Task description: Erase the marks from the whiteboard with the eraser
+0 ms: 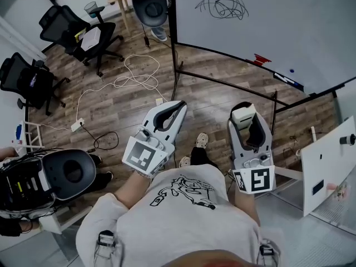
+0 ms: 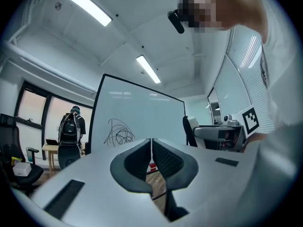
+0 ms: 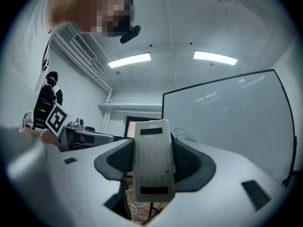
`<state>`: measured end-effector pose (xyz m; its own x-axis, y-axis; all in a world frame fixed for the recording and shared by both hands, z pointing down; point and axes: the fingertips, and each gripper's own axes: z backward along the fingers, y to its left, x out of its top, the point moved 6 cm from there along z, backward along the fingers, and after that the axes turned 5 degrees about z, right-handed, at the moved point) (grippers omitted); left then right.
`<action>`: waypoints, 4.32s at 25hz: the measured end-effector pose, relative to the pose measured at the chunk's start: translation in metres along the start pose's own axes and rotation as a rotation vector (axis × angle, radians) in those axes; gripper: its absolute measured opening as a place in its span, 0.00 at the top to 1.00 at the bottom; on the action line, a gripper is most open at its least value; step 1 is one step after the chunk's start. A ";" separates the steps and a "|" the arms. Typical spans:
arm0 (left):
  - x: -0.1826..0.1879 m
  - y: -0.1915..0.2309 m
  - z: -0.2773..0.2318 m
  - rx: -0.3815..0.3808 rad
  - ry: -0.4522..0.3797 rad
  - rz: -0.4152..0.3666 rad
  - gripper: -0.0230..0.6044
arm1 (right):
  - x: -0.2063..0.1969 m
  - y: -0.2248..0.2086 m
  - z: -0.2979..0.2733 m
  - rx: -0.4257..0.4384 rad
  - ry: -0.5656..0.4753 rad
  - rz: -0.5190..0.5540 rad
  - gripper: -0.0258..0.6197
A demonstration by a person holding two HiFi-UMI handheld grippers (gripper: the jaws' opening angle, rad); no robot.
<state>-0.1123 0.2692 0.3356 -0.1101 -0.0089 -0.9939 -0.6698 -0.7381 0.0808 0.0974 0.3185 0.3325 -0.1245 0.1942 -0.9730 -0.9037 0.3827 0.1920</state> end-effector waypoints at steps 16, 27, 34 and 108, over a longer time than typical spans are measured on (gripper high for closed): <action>0.000 0.034 -0.104 -0.008 0.033 -0.008 0.93 | -0.025 -0.083 -0.063 -0.002 0.013 -0.012 0.55; 0.003 0.056 -0.188 0.007 0.036 -0.013 0.93 | -0.047 -0.157 -0.113 0.016 0.038 0.014 0.55; 0.006 0.073 -0.233 0.040 0.024 -0.022 0.93 | -0.056 -0.193 -0.139 0.047 0.038 0.019 0.55; 0.013 0.292 -0.258 0.018 0.010 0.002 0.93 | -0.013 -0.164 -0.475 -0.102 0.098 0.781 0.56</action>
<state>-0.1199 -0.1204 0.3271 -0.1041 -0.0167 -0.9944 -0.6827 -0.7259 0.0836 0.0525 -0.1759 0.2531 -0.7694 0.2898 -0.5693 -0.5723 0.0831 0.8158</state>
